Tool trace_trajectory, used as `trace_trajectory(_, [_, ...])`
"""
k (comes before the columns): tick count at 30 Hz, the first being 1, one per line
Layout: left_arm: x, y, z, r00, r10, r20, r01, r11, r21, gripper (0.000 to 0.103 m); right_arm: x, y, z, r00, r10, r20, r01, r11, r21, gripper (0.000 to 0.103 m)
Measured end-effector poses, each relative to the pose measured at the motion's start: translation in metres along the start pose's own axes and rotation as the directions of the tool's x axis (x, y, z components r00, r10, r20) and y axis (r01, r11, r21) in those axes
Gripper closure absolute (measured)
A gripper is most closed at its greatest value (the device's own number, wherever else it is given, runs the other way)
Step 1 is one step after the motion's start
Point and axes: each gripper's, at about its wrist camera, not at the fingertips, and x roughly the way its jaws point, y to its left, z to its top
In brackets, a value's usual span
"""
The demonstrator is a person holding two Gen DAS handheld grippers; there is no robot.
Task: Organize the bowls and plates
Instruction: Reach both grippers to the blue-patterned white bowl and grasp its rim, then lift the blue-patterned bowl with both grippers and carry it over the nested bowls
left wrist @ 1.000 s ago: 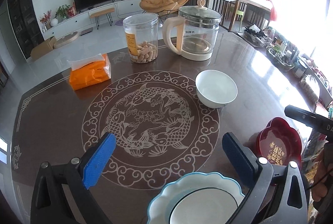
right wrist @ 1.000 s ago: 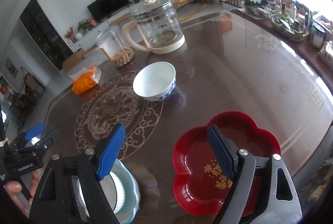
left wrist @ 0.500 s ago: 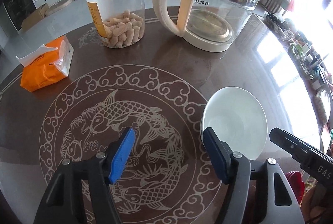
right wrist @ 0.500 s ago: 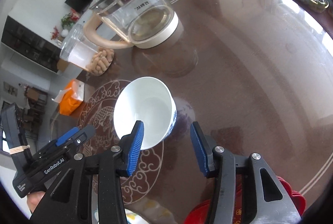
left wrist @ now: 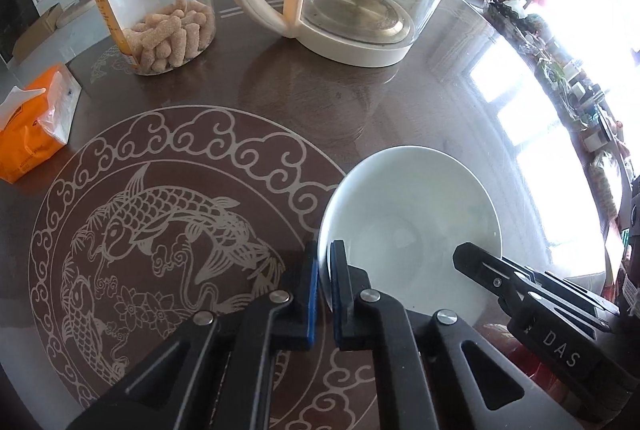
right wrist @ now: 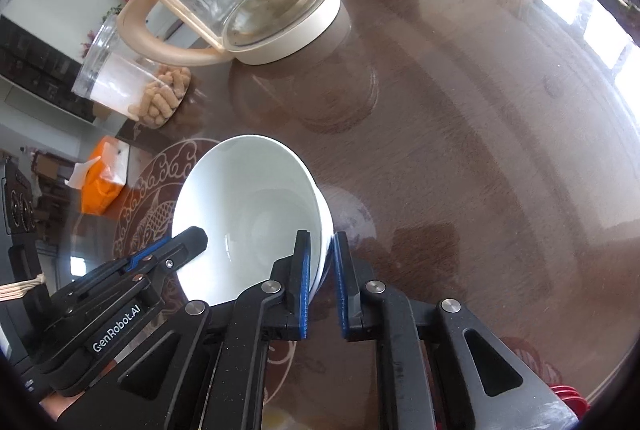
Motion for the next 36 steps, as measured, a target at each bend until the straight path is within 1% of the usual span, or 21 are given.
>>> trace_trajectory(4, [-0.018,0.002,-0.012,0.999,-0.045,0.023,0.045,0.999,-0.004,0.098,-0.007,-0.001,-0.005,1.000,0.016,0.000,-0.016,1.000,0.008,0.090])
trace_trajectory(6, [-0.037,0.002,-0.021,0.997,-0.061,0.048,0.061,0.998,0.000,0.098,-0.017,0.000,-0.010,0.999,0.041,0.008,-0.041,0.999,0.007,0.090])
trace_trajectory(10, [-0.084,0.004,-0.045,0.992,-0.084,0.099,0.084,0.996,0.000,0.098,-0.048,0.013,-0.028,0.996,0.088,0.026,-0.087,0.996,-0.035,0.090])
trace_trajectory(12, [-0.110,0.003,-0.063,0.988,-0.090,0.124,0.091,0.996,-0.003,0.098,-0.068,0.020,-0.042,0.993,0.111,0.034,-0.109,0.992,-0.059,0.090])
trace_trajectory(16, [-0.162,0.007,-0.113,0.979,-0.073,0.193,0.075,0.997,-0.001,0.097,-0.107,0.039,-0.079,0.987,0.157,0.028,-0.153,0.982,-0.110,0.089])
trace_trajectory(18, [-0.181,0.013,-0.142,0.975,-0.058,0.217,0.062,0.998,-0.014,0.097,-0.122,0.051,-0.101,0.984,0.176,0.021,-0.171,0.975,-0.141,0.089])
trace_trajectory(20, [-0.193,0.020,-0.170,0.974,-0.035,0.225,0.042,0.999,-0.026,0.098,-0.130,0.061,-0.125,0.981,0.193,-0.004,-0.191,0.967,-0.166,0.089])
trace_trajectory(24, [-0.198,0.033,-0.218,0.975,0.026,0.222,-0.015,0.998,-0.055,0.098,-0.125,0.076,-0.168,0.974,0.209,-0.081,-0.221,0.956,-0.193,0.089])
trace_trajectory(26, [-0.194,0.036,-0.237,0.977,0.046,0.209,-0.033,0.997,-0.063,0.098,-0.117,0.080,-0.187,0.974,0.195,-0.113,-0.215,0.954,-0.209,0.089])
trace_trajectory(29, [-0.180,0.040,-0.257,0.982,0.054,0.179,-0.042,0.996,-0.074,0.097,-0.102,0.082,-0.205,0.977,0.163,-0.140,-0.191,0.957,-0.217,0.089])
trace_trajectory(33, [-0.164,0.046,-0.273,0.988,0.041,0.150,-0.027,0.995,-0.096,0.097,-0.093,0.085,-0.219,0.988,0.098,-0.118,-0.127,0.956,-0.263,0.089])
trace_trajectory(36, [-0.157,0.049,-0.280,0.990,0.032,0.139,-0.017,0.994,-0.109,0.096,-0.091,0.088,-0.227,0.993,0.052,-0.103,-0.080,0.952,-0.295,0.089])
